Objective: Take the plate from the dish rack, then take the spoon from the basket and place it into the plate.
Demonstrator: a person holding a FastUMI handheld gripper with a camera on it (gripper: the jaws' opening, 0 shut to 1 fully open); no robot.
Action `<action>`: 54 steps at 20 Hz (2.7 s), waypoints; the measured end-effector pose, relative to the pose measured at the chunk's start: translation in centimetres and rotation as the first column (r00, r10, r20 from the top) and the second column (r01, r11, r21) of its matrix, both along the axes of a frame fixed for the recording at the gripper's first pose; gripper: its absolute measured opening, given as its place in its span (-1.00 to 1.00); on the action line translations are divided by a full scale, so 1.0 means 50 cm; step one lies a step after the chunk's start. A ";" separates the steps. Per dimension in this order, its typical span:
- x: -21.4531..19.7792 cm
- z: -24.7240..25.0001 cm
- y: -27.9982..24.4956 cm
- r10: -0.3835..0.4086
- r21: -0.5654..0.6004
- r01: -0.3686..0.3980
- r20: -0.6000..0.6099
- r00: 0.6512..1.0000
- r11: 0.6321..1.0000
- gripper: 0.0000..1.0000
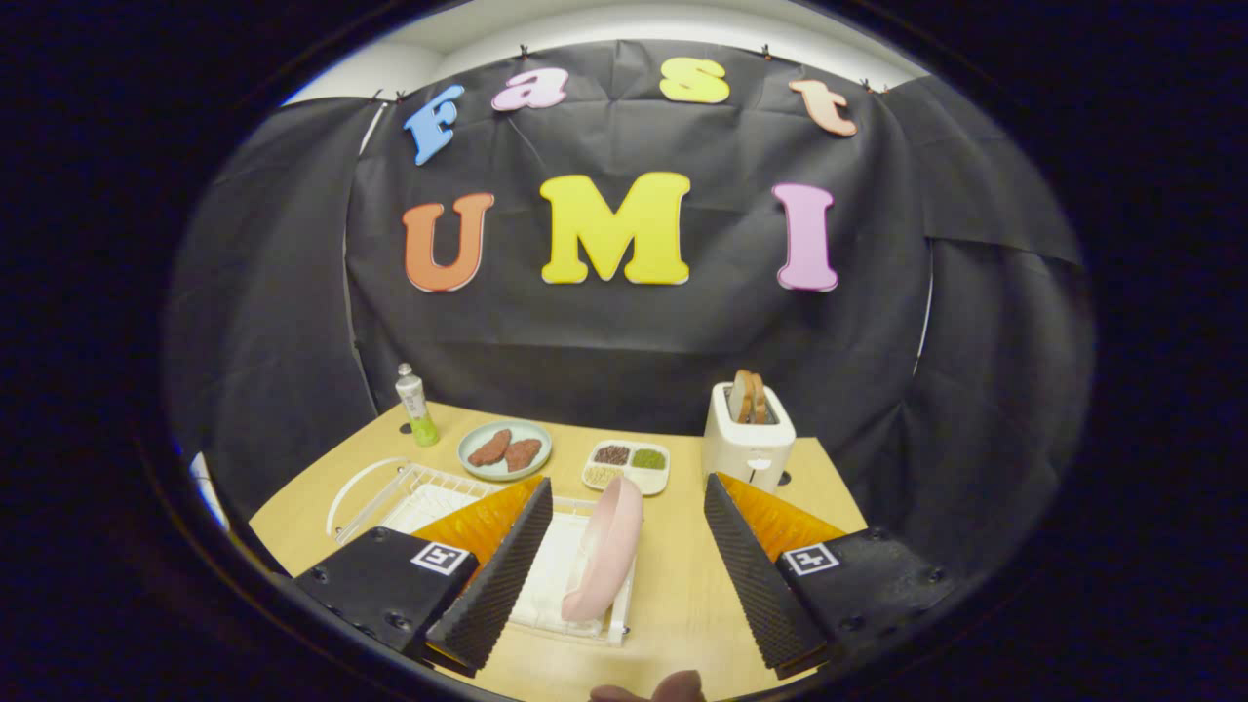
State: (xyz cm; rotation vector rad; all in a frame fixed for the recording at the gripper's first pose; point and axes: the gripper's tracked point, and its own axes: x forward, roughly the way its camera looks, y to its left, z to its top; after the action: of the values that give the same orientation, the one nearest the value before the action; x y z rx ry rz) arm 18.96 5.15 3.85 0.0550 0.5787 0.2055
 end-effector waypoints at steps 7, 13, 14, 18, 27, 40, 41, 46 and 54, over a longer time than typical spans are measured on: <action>0.071 -0.134 0.018 -0.026 0.050 0.040 -0.255 0.967 0.998 1.00; 0.093 -0.212 0.041 -0.044 0.094 0.085 -0.373 0.927 0.992 0.89; 0.092 -0.218 0.043 -0.049 0.090 0.092 -0.391 0.919 0.992 0.84; 0.082 -0.234 0.056 -0.095 0.079 0.142 -0.433 0.896 0.987 0.24; 0.068 -0.206 0.046 -0.249 -0.052 0.251 -0.429 0.868 0.967 -0.25; 0.048 -0.090 0.051 -0.284 -0.120 0.258 -0.324 0.902 0.959 -0.36; 0.031 -0.088 0.056 -0.263 -0.077 0.252 -0.329 0.907 0.965 -0.36; -0.091 -0.101 0.046 -0.133 0.129 0.187 -0.343 0.930 0.974 -0.37; -0.277 -0.256 0.011 -0.006 0.317 0.126 -0.353 0.936 0.940 -0.37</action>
State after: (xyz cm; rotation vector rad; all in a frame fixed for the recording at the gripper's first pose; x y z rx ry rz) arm 5.09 5.73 -8.95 0.4499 0.8896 0.2280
